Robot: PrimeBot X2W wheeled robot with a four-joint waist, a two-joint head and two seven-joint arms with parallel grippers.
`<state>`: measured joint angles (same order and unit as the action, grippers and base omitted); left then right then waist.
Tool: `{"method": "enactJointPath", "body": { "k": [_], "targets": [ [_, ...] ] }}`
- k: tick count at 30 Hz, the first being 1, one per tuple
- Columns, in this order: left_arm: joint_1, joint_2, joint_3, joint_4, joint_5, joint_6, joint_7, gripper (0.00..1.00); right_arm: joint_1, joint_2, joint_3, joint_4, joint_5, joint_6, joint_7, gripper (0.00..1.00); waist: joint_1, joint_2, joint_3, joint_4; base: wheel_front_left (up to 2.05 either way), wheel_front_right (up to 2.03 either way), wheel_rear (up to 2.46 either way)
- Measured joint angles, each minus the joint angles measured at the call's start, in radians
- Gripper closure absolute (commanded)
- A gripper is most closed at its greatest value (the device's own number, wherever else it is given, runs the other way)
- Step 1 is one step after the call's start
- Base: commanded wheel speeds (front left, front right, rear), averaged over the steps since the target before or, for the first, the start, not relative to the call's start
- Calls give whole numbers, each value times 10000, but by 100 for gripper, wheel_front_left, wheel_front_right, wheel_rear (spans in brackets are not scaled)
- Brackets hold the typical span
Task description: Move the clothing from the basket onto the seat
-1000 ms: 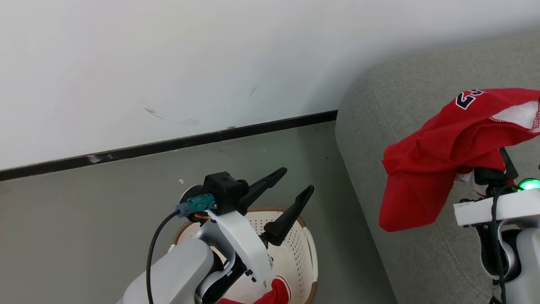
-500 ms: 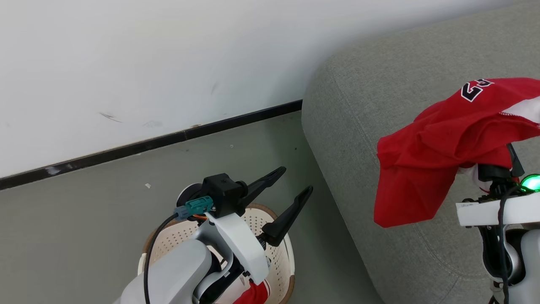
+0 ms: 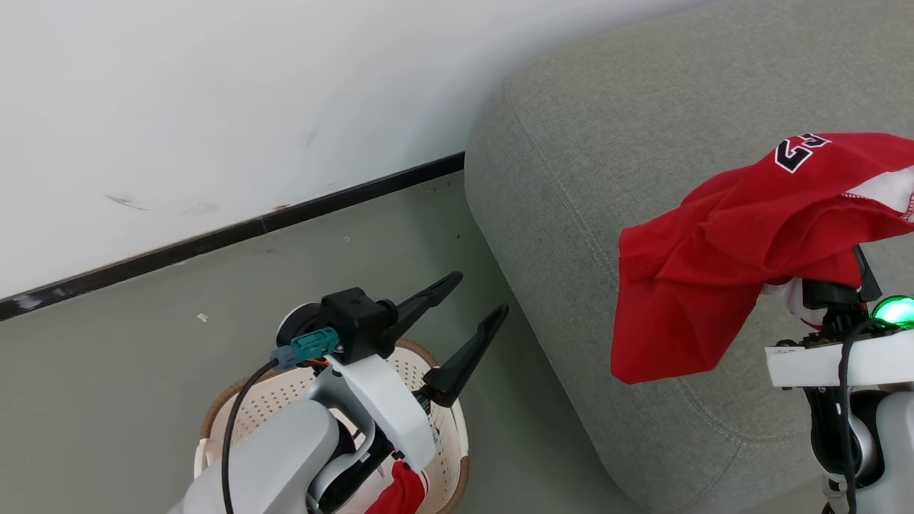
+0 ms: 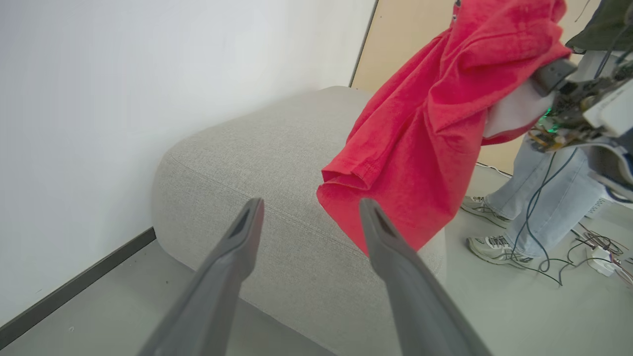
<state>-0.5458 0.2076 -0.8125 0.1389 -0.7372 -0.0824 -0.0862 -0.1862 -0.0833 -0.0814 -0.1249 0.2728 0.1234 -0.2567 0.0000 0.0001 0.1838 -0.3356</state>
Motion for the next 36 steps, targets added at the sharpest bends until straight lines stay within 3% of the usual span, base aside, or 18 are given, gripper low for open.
{"method": "enactJointPath", "body": {
  "k": [15, 36],
  "targets": [
    [-7, 249, 69, -424, 104, 182, 38, 0, -923, -660, -663, 209, 481, 0, 0, 100, 0, 0, 520, -265, 0, 0, 0],
    [-208, 851, 221, -1739, 543, 673, 512, 0, -3741, -2476, -2334, 3400, 1325, 0, 337, 100, 0, 0, 1728, 137, 0, 0, 0]
  ]
}}
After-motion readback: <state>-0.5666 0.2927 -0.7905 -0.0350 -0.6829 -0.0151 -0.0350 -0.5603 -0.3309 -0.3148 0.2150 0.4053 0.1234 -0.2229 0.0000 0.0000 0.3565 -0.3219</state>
